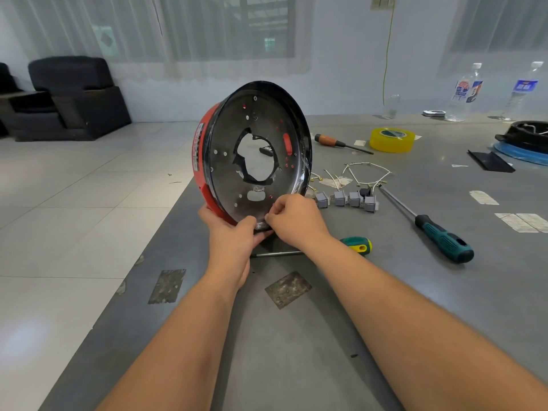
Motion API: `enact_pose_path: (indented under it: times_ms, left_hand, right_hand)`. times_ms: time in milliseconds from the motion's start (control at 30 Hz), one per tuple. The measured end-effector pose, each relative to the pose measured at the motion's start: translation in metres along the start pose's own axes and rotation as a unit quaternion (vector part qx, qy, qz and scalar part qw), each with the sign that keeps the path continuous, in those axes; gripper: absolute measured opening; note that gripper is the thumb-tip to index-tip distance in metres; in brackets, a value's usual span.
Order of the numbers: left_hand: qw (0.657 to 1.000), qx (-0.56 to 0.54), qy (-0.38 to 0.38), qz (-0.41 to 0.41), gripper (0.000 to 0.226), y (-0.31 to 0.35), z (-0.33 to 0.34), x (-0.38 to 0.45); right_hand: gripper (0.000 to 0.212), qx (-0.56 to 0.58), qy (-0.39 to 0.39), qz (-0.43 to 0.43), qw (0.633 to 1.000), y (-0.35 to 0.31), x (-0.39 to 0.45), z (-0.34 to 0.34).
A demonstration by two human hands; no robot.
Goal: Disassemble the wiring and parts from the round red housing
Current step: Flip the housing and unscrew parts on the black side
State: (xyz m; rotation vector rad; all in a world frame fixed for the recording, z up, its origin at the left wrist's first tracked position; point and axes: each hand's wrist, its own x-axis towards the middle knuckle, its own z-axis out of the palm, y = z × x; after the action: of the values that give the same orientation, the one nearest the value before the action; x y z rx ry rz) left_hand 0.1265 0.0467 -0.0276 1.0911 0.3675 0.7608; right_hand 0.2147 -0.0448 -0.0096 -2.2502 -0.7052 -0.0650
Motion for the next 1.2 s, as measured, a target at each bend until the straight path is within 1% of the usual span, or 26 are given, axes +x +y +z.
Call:
enact_pose_path:
  times_ms: [100,200,333,433,500,600,700,800,900,1000,1200]
  left_hand:
    - [1.000,-0.022,0.004,-0.004,0.057,0.003,0.001,-0.001]
    - [0.999,-0.053,0.008,-0.006,0.059,0.005,0.002,-0.002]
    - [0.999,-0.047,0.014,-0.008,0.061,0.005,0.001,-0.002]
    - [0.999,-0.040,0.019,0.000,0.058,0.003,0.001,-0.002]
    - [0.999,-0.037,0.026,0.007,0.057,0.002,0.000,-0.001]
    - [0.998,-0.037,0.040,0.022,0.062,0.000,-0.002,0.001]
    - [0.998,-0.032,0.046,0.029,0.065,-0.001,-0.003,0.002]
    - [0.998,-0.027,0.044,0.035,0.066,-0.002,-0.003,0.005]
    - [0.998,-0.016,0.040,0.041,0.066,-0.002,-0.003,0.007]
    - [0.998,-0.016,0.038,0.040,0.067,-0.003,-0.003,0.009]
    - [0.998,-0.022,0.048,0.031,0.065,-0.003,-0.002,0.010]
  right_hand:
    - [0.016,0.023,0.020,-0.011,0.999,0.002,-0.003,-0.003]
    - [0.014,0.025,0.067,-0.023,0.997,0.006,0.000,-0.015]
    - [0.020,0.029,0.050,-0.034,0.998,0.015,0.006,-0.026]
    - [0.018,0.028,0.088,-0.020,0.996,0.021,0.013,-0.029]
    - [0.016,0.010,0.093,-0.002,0.996,0.026,0.023,-0.035]
    - [0.013,-0.082,0.049,0.004,0.995,0.033,0.041,-0.041]
    - [0.012,-0.159,0.000,-0.008,0.987,0.031,0.059,-0.043]
    - [0.016,-0.235,-0.054,-0.021,0.970,0.026,0.076,-0.041]
    - [0.021,-0.299,-0.079,-0.028,0.950,0.024,0.087,-0.036]
    - [0.024,-0.318,-0.093,-0.024,0.943,0.028,0.092,-0.031]
    - [0.025,-0.314,-0.103,-0.006,0.944,0.035,0.095,-0.032]
